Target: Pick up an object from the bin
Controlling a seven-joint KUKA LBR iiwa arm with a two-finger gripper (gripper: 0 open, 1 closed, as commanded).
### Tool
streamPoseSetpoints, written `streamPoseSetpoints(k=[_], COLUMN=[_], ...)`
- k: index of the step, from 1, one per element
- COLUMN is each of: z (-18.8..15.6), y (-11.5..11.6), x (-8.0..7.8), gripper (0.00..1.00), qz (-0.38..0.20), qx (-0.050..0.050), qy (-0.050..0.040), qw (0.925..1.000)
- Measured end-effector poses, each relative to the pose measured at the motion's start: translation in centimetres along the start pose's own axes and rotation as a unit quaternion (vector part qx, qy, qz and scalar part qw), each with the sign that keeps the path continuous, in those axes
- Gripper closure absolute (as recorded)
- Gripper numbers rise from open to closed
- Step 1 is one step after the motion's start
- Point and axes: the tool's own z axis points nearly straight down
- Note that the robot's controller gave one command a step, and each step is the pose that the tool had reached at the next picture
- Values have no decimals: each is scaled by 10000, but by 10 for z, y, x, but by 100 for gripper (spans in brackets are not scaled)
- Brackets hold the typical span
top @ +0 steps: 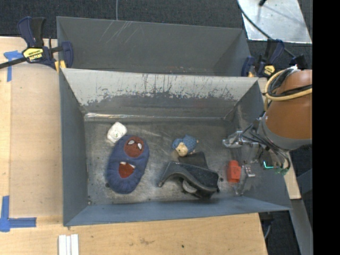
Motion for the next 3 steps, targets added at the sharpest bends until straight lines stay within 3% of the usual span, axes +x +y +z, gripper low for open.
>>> streamPoseSetpoints(k=[1,2,3], z=[-27,91,85], y=[-52,21,55], x=[-10,-24,-9], gripper=[0,0,0], qz=[-455,-236,-804], qx=[24,5,44], qy=[-56,-66,-135], qw=[9989,9997,9967])
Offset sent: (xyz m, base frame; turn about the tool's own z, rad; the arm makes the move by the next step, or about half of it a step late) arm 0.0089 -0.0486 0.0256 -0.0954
